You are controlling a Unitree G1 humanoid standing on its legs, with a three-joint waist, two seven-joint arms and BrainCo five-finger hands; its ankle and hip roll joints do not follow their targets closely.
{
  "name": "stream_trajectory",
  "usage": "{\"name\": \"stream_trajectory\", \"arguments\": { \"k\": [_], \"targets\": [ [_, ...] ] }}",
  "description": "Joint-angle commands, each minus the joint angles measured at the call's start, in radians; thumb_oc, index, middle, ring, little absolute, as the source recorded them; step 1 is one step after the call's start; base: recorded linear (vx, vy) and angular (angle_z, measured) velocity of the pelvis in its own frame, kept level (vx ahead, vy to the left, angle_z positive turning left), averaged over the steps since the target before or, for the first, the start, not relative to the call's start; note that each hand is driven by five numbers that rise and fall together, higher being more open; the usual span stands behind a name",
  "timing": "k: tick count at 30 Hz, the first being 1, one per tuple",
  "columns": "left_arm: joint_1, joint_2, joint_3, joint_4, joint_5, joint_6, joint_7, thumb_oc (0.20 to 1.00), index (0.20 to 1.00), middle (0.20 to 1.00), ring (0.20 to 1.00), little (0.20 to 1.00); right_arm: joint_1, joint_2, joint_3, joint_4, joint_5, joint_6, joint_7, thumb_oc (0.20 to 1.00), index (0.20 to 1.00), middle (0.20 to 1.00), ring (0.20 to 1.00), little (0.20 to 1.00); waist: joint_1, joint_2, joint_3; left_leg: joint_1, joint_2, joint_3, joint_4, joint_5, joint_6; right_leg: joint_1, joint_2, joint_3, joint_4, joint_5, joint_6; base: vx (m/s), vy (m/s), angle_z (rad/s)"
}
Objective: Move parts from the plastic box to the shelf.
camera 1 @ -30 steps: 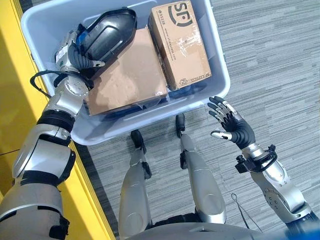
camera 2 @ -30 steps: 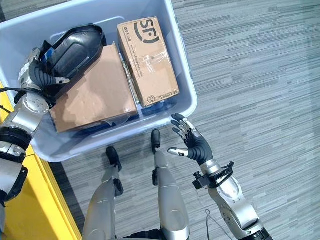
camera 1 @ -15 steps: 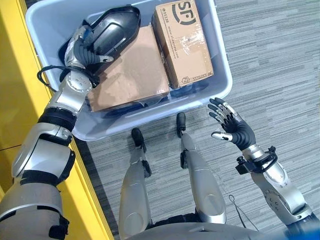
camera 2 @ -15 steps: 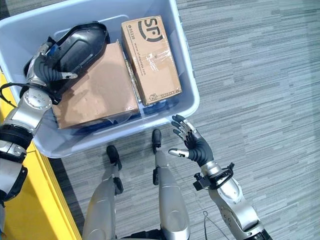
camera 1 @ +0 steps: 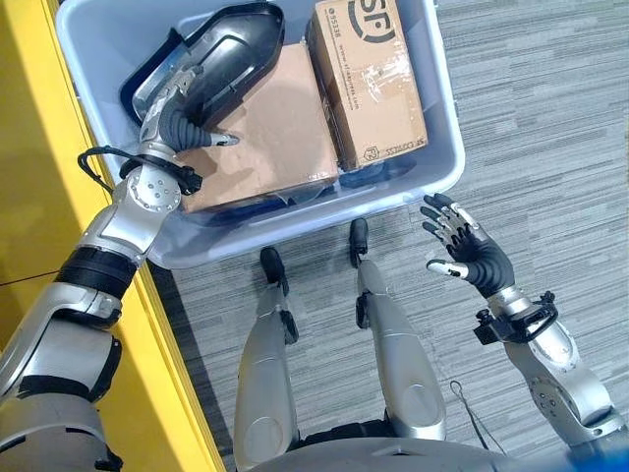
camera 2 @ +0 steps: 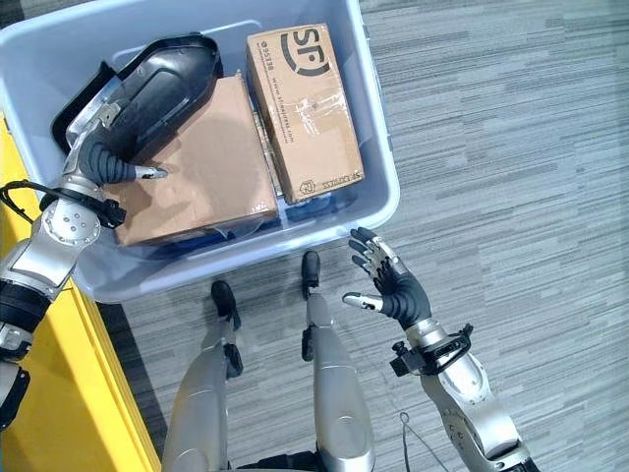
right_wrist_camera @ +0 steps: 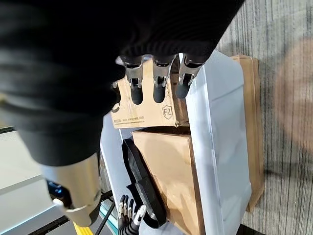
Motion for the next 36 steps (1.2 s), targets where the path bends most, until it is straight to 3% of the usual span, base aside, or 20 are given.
{"name": "stream_trajectory", "arguments": {
  "k": [1,3,21,24,25,27,28,36],
  "targets": [
    [0.017,0.054,0.070,-0.005,0.042,-0.033,-0.014,1.000,1.000,1.000,1.000,1.000,0.063,-0.017,-0.052,-0.072,0.013,-0.028,0.016,1.000,1.000,1.000,1.000,1.000,-0.012,0.014,-0.032,-0.002,0.016,-0.023,0.050,0.001,-0.016,0.054,-0.069,0.036,0.143,-0.114,0.112,-0.08,0.002,-0.01],
    [0.018,0.050,0.066,0.008,0.046,-0.029,-0.021,1.000,1.000,1.000,1.000,1.000,0.064,-0.018,-0.051,-0.071,0.014,-0.023,0.019,1.000,1.000,1.000,1.000,1.000,-0.011,0.017,-0.033,0.010,0.020,-0.029,0.055,-0.026,-0.023,0.065,-0.065,0.038,0.147,-0.135,0.117,0.04,0.002,-0.01],
    [-0.041,-0.057,-0.093,0.079,0.174,0.021,-0.139,1.000,1.000,1.000,1.000,1.000,0.052,-0.010,-0.053,-0.075,0.017,-0.005,0.019,1.000,1.000,1.000,1.000,1.000,-0.024,0.007,-0.018,0.009,0.020,-0.026,0.059,-0.028,-0.018,0.060,-0.063,0.046,0.152,-0.132,0.115,0.00,0.000,0.00],
    [-0.019,-0.058,-0.096,0.030,0.187,0.022,-0.167,1.000,1.000,1.000,1.000,1.000,0.052,-0.010,-0.056,-0.078,0.016,-0.002,0.020,1.000,1.000,1.000,1.000,1.000,-0.022,0.009,-0.017,0.009,0.019,-0.027,0.059,-0.028,-0.017,0.058,-0.063,0.045,0.154,-0.132,0.115,-0.03,-0.003,-0.01],
    [-0.012,-0.056,-0.094,0.009,0.188,0.020,-0.173,1.000,1.000,1.000,1.000,1.000,0.052,-0.010,-0.058,-0.079,0.015,-0.001,0.021,1.000,1.000,1.000,1.000,1.000,-0.023,0.005,-0.012,-0.003,0.017,-0.021,0.060,-0.004,-0.010,0.047,-0.066,0.045,0.154,-0.113,0.110,-0.08,-0.008,-0.02],
    [0.015,-0.047,-0.084,-0.033,0.192,0.016,-0.184,1.000,1.000,1.000,1.000,1.000,0.052,-0.010,-0.058,-0.078,0.013,0.000,0.022,1.000,1.000,1.000,1.000,1.000,-0.020,0.010,-0.016,0.012,0.019,-0.027,0.056,-0.029,-0.016,0.061,-0.062,0.046,0.154,-0.134,0.114,0.00,0.000,0.00],
    [0.043,-0.035,-0.071,-0.085,0.187,0.012,-0.199,1.000,1.000,1.000,1.000,1.000,0.052,-0.010,-0.061,-0.078,0.014,0.002,0.024,1.000,1.000,1.000,1.000,1.000,-0.019,0.009,-0.011,0.000,0.016,-0.020,0.055,-0.004,-0.009,0.049,-0.066,0.044,0.154,-0.117,0.109,0.00,0.000,0.00],
    [0.177,0.008,-0.001,-0.285,0.130,-0.016,-0.255,1.000,1.000,1.000,1.000,1.000,0.057,-0.015,-0.069,-0.078,0.009,0.013,0.029,1.000,1.000,1.000,1.000,1.000,-0.010,0.017,-0.013,0.008,0.012,-0.023,0.052,-0.005,-0.007,0.055,-0.065,0.042,0.155,-0.120,0.107,-0.01,-0.002,0.00]
  ]
}}
